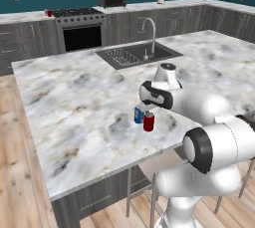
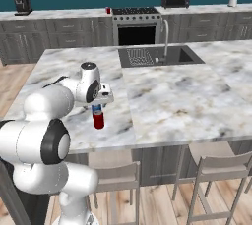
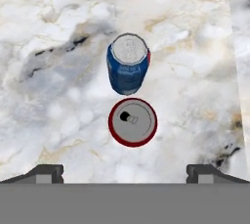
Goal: Four empty soda cans are scattered around the kitchen. Gather all the cans and cluster them next to the stove for recycling.
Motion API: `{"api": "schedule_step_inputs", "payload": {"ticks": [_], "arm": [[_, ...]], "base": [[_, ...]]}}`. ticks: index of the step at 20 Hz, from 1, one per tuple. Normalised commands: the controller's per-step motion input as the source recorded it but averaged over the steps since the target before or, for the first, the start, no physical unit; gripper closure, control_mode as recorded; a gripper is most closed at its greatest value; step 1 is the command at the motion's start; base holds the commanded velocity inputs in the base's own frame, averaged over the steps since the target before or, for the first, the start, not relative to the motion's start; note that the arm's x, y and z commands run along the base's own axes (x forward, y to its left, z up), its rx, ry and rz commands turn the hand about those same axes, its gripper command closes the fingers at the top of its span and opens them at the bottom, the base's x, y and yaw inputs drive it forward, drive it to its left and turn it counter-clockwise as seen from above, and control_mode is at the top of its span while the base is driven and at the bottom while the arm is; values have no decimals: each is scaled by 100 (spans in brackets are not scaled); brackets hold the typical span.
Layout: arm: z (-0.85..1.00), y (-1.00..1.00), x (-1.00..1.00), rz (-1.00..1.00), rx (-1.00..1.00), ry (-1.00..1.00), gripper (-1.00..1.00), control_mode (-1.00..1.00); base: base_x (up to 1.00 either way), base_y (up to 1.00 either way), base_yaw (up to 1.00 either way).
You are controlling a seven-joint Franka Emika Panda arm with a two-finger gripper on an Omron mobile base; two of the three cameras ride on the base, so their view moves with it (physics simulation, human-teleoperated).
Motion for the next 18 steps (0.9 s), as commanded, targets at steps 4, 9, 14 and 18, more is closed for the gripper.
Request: {"api": "schedule_step_inputs", "payload": {"ticks": [4, 9, 14, 18], "arm": [[-9, 1, 4, 0, 0, 0, -100, -100], [-23, 8, 1, 0, -3, 0, -100, -100], [-26, 10, 0, 0, -3, 1, -100, -100], [-15, -2, 22, 0, 0, 0, -100, -100]], "base": [[0, 0, 0], [0, 0, 0], [0, 0, 0], [0, 0, 0]]}}
